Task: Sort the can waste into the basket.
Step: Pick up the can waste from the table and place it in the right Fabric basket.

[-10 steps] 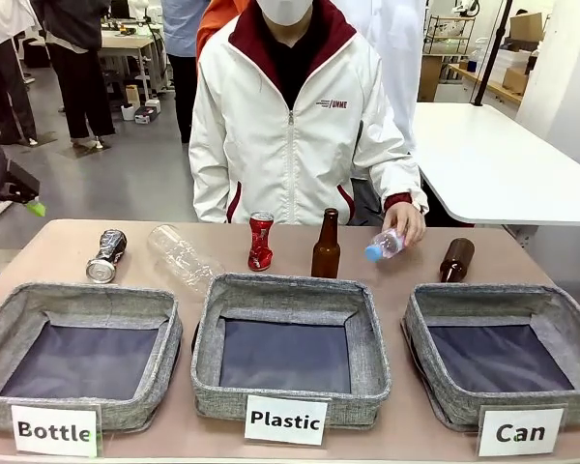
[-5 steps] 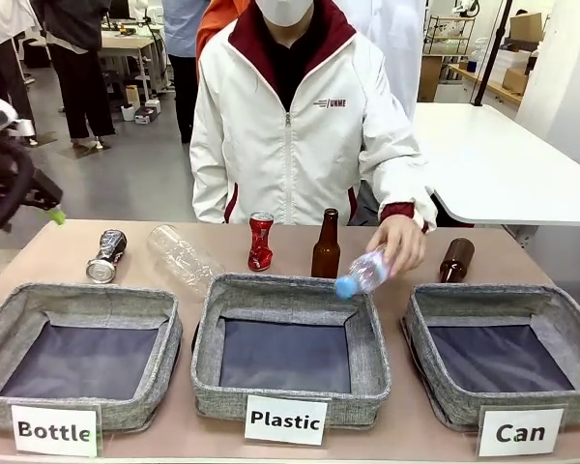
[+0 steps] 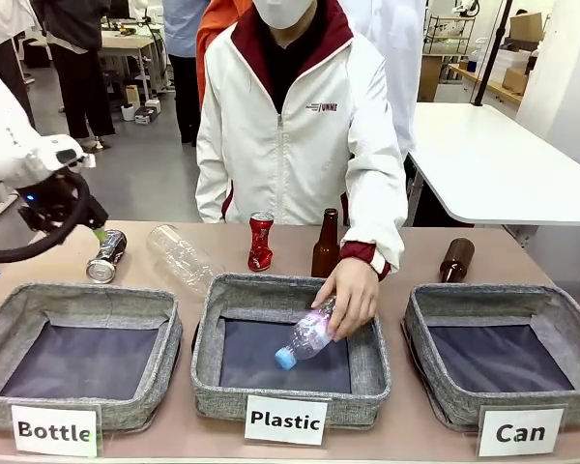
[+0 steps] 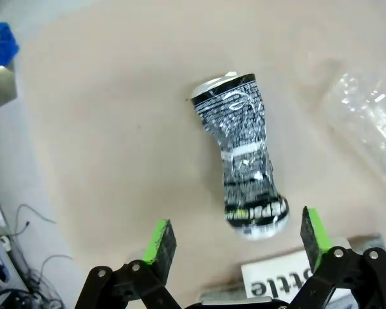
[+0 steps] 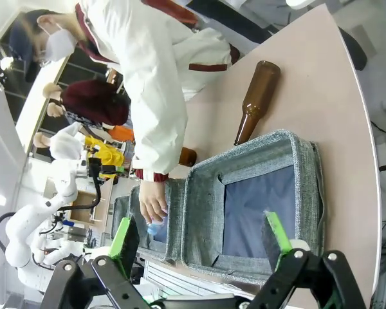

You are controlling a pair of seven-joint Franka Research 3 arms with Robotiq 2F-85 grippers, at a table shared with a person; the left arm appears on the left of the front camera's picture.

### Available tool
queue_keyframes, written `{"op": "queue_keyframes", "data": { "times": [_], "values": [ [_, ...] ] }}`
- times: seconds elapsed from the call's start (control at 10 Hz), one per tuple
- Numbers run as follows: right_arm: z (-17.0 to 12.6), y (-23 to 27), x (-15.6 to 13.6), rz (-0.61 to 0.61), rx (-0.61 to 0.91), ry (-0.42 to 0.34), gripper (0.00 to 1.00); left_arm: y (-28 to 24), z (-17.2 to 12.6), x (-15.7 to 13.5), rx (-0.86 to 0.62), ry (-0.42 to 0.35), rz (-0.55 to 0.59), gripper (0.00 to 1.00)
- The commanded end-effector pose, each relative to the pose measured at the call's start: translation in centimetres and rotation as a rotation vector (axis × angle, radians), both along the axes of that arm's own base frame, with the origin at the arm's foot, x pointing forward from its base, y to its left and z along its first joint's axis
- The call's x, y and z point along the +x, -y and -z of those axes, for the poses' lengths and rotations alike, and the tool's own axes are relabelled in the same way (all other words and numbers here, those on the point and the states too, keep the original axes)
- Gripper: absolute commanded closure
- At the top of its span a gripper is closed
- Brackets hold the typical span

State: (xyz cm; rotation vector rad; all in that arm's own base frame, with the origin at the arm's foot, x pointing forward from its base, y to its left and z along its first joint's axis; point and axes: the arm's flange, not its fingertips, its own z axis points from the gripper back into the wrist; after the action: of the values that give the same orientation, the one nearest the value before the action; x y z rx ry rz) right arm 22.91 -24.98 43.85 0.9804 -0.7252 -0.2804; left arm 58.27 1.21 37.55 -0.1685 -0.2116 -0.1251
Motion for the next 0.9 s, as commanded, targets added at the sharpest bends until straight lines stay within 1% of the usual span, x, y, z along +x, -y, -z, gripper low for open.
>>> {"op": "queue_keyframes", "data": {
  "times": [0.0,0.1,0.2,0.3,0.5,0.6,0.7,0.8],
  "values": [
    [-0.3,0.3,0.3,-0.004,0.0,0.039,0.0,0.3,1.8,1.7,-0.044,0.028,0.009,0.0],
    [-0.3,0.3,0.3,-0.004,0.0,0.039,0.0,0.7,2.8,2.5,-0.029,0.026,-0.011,0.0],
    [-0.3,0.3,0.3,-0.004,0.0,0.039,0.0,0.9,4.0,3.0,-0.032,-0.037,0.003,0.0],
    [-0.3,0.3,0.3,-0.004,0.0,0.039,0.0,1.1,5.2,3.3,-0.011,-0.065,-0.012,0.0],
    [-0.3,0.3,0.3,-0.004,0.0,0.039,0.0,1.3,5.8,3.4,-0.014,-0.063,-0.017,0.0],
    [-0.3,0.3,0.3,-0.004,0.0,0.039,0.0,1.5,5.7,3.1,-0.033,-0.035,0.001,0.0],
    [-0.3,0.3,0.3,-0.004,0.0,0.039,0.0,1.5,5.8,3.1,-0.043,-0.027,-0.003,0.17],
    [-0.3,0.3,0.3,-0.004,0.0,0.039,0.0,1.5,5.9,3.0,-0.023,-0.025,-0.015,0.59]
  ]
}}
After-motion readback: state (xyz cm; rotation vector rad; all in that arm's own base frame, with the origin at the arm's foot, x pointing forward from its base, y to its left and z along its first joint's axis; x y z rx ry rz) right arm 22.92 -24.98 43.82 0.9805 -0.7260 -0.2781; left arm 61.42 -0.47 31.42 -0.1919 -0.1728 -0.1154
